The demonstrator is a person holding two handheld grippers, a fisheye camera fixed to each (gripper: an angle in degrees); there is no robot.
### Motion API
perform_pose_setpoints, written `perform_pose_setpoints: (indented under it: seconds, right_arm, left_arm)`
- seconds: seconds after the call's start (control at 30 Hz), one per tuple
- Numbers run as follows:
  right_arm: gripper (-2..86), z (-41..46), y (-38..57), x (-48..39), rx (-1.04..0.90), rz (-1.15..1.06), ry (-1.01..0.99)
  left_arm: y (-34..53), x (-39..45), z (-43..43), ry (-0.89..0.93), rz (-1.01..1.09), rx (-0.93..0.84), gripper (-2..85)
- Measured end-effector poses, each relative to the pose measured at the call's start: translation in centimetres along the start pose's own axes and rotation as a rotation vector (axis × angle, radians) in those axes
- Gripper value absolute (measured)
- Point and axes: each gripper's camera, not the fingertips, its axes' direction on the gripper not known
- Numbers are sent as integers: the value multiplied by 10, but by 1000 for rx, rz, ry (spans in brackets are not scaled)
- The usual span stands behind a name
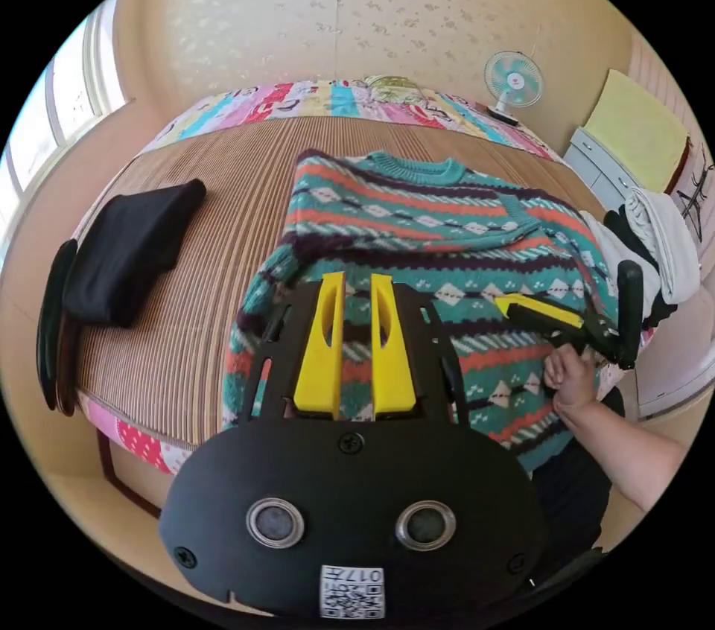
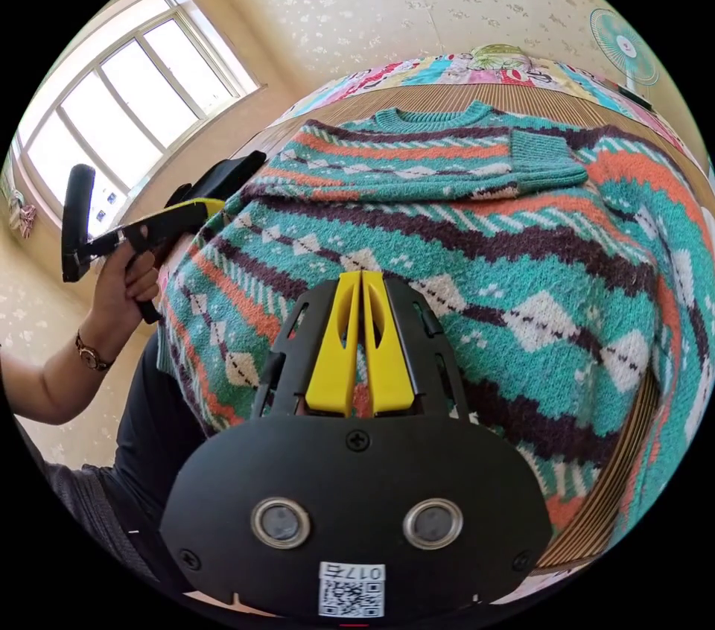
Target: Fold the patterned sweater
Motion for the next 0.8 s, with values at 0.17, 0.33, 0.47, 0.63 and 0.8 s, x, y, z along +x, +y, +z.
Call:
perform_pose_setpoints:
  seconds: [0.17,0.33,0.47,0.63,0.8]
  right_arm:
    - [4,-6,-1,13,-14,-3,12]
    - [12,-21,-5,49,-107,91,-160]
    - [27,-76,40,64,67,232,-228]
    - [117,-168,197,134,527,822,-339]
    - [126,-195,241,200,647,1061,-379]
  left_arm:
    - [71,-31,36,88,39,169,-5]
    - [71,-37,43,88,26,155,-9]
    - [75,-57,51,173,9,170,-10]
    - [75,-78,63,237,-12,183,-10]
    - [72,-72,70,141,23,199,-10]
